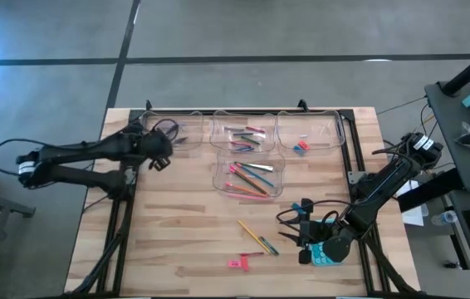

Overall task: Sort crayons/erasers/pens/pencils in bins
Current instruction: Put the black pen into the top left transparent bin, then put the red crayon into the top middle transparent bin

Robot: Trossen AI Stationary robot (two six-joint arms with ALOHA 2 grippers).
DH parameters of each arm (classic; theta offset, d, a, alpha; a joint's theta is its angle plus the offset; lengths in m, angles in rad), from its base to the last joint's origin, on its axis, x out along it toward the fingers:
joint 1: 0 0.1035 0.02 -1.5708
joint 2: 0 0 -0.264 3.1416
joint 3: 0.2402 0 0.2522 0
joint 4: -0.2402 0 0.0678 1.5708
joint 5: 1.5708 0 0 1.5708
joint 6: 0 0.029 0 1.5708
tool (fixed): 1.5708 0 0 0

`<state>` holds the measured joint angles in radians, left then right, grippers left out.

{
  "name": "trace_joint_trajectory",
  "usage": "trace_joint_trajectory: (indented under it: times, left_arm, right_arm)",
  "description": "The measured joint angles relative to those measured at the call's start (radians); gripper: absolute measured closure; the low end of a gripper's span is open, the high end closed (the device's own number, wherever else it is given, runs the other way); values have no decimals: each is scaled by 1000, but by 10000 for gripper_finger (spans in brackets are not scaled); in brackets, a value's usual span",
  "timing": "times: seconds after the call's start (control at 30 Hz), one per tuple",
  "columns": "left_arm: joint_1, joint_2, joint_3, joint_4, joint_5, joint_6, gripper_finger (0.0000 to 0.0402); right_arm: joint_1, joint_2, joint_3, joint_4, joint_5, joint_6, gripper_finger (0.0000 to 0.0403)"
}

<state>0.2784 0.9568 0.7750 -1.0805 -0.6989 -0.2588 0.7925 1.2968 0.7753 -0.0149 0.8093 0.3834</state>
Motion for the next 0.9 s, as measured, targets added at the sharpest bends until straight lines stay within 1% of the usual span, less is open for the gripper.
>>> trace_joint_trajectory:
  times: [0.1,0.2,0.33,0.43,0.53,0.63,0.73,0.8,0.9]
  left_arm:
    - [59,51,0,68,26,75,385]
    - [96,106,0,137,49,126,362]
    - [124,184,1,197,61,166,315]
    - [137,233,3,202,61,169,275]
    - [139,260,31,201,57,168,239]
    - [125,243,74,208,74,167,222]
    - [69,179,111,280,146,163,219]
    - [7,120,114,368,194,166,218]
    - [-112,37,93,508,200,169,217]
  right_arm:
    - [0,0,0,3,0,1,280]
    - [0,0,0,5,0,1,280]
    - [0,0,0,5,0,2,280]
    - [2,0,0,5,0,2,280]
    - [2,0,0,5,-2,2,280]
    - [2,0,0,5,-4,2,280]
    - [2,0,0,4,-5,2,280]
    - [2,0,0,5,-5,10,280]
    - [2,0,0,6,-5,15,280]
